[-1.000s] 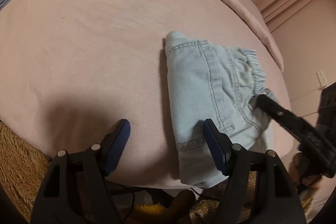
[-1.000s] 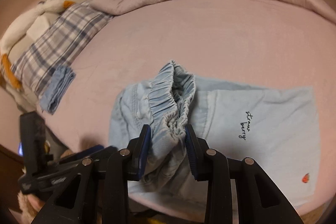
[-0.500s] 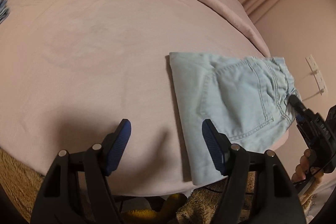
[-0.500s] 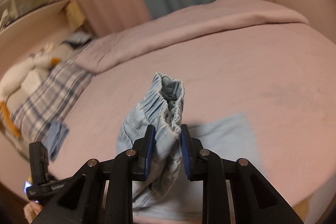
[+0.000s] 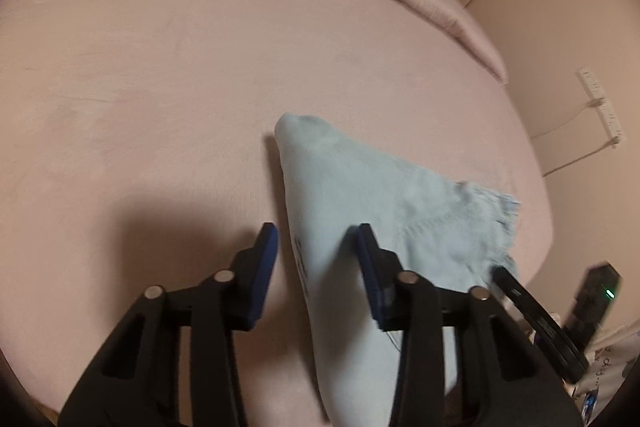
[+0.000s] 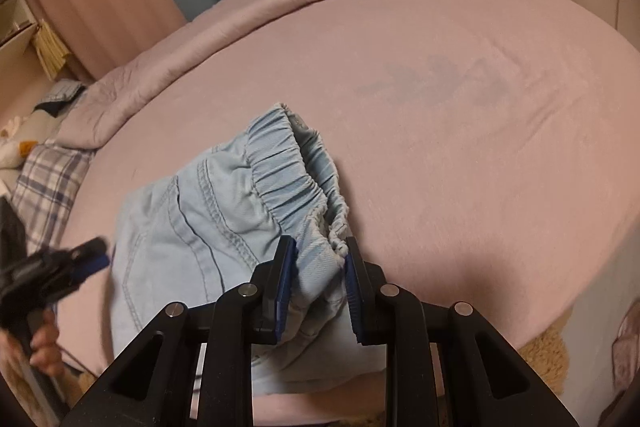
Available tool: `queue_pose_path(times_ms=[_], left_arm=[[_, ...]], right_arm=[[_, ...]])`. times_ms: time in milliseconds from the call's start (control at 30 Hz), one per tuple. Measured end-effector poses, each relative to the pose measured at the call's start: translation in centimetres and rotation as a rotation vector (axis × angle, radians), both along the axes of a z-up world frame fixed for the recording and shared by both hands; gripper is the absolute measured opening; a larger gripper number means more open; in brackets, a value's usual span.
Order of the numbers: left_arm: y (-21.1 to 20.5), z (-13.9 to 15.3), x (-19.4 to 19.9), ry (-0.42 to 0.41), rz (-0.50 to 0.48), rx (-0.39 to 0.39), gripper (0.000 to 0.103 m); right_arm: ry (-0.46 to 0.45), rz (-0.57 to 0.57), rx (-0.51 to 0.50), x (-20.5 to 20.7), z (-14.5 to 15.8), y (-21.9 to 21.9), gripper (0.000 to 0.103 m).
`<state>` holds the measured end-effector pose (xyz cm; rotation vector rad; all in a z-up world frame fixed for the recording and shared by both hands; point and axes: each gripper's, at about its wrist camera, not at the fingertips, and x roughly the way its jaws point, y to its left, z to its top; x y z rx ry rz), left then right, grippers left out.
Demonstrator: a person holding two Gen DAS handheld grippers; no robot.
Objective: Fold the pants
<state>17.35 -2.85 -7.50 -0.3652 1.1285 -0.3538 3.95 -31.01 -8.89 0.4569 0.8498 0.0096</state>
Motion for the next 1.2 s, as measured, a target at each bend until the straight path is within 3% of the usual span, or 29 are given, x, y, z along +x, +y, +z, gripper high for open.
queue_pose_path(times_ms=[100, 167, 533, 767, 1200], left_arm=[[-0.5, -2.3, 0.7, 0.068, 0.008, -0.005, 0.04], [-0.2, -2.8, -0.1, 0.063, 0.006, -0.028, 0.042], [-0.4, -2.7, -5.7, 0.034, -0.047, 0.026, 0.042], [-0.3, -3.1, -8.3, 0.074, -0.103, -0.034, 0.042], [-2.0, -3.6, -9.1, 0.096, -0.119, -0.042, 0.042]], right_arm=[[0.003, 0.001, 0.001, 0.0, 0.0, 0.0, 0.025], [0.01, -0.001, 0.01, 0.2, -0.1, 0.2, 0.025], [0.009, -0.006, 0.018, 0.2, -0.2, -0.1, 0.025], [0.012, -0.003, 0.036, 0.2, -0.3, -0.6, 0.025], [-0.001, 0.024, 0.044, -1.1, 0.7, -1.6, 0.025]])
